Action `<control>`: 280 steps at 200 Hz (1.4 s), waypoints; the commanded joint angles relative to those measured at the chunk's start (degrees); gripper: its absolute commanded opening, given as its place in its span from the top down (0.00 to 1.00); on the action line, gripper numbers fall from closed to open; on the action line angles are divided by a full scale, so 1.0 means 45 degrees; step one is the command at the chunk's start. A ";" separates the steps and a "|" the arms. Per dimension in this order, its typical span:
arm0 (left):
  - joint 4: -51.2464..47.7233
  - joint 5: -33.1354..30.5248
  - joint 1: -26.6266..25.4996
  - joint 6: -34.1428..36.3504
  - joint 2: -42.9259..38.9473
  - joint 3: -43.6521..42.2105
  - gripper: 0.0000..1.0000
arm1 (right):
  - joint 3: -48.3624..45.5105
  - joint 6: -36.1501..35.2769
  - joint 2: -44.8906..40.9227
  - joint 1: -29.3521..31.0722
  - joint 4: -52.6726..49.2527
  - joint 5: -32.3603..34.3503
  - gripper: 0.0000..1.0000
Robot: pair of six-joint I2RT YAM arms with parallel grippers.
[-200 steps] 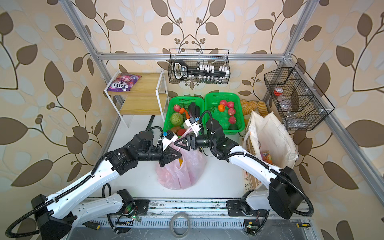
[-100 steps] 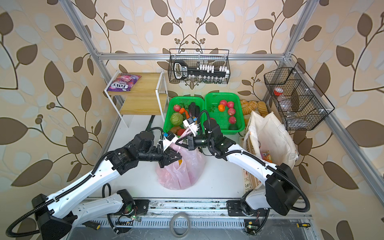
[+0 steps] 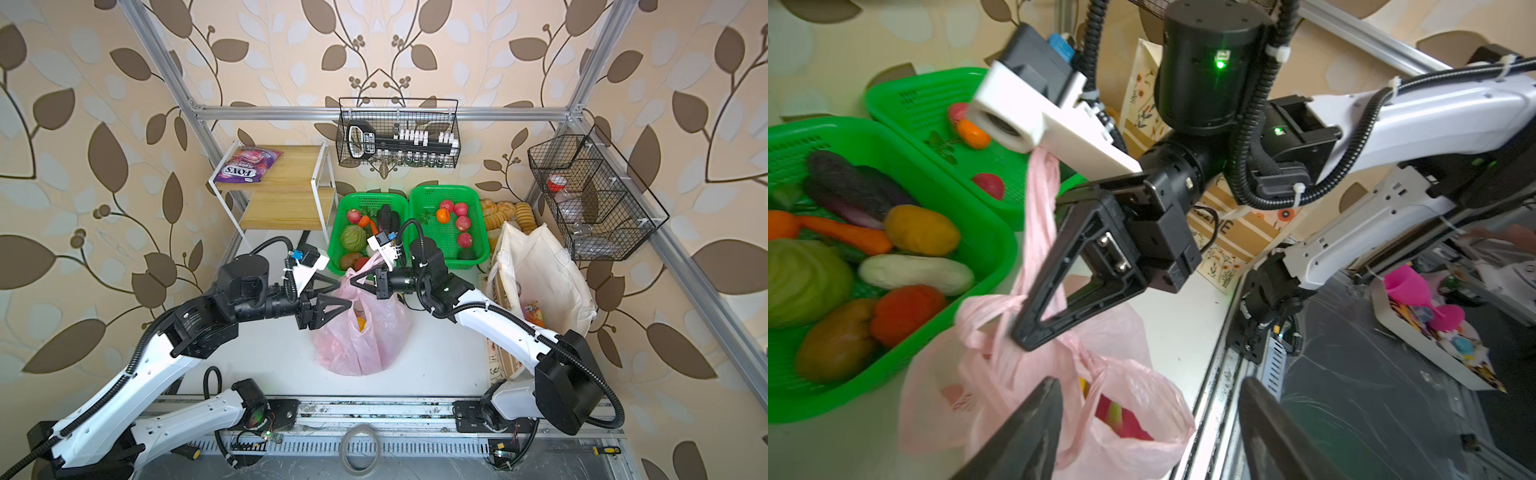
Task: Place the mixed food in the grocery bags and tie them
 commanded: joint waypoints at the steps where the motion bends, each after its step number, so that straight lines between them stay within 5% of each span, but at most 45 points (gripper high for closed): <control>1: -0.1565 -0.2440 0.0046 0.0614 0.0334 0.0558 0.27 | -0.0118 -0.0258 -0.0312 0.0111 0.0638 -0.0010 1.00; 63: -0.2323 -0.2711 0.0140 0.1600 0.1858 0.1057 0.22 | -0.0254 -0.1079 -0.0647 0.0366 0.0572 -0.0258 1.00; 154: -0.1514 -0.0962 0.0321 0.1600 0.2632 0.0792 0.39 | -0.0380 -0.1663 -0.0915 0.0467 -0.0022 0.0054 1.00; 206: -0.1422 -0.1121 0.0311 0.1356 0.3020 0.0633 0.51 | -0.0464 -0.1435 -0.1029 0.0350 0.0115 0.0117 1.00; 280: -0.1596 -0.2508 0.0277 0.0357 0.3601 0.0621 0.42 | -0.0793 -0.0577 -0.1143 0.0073 0.0669 0.0666 1.00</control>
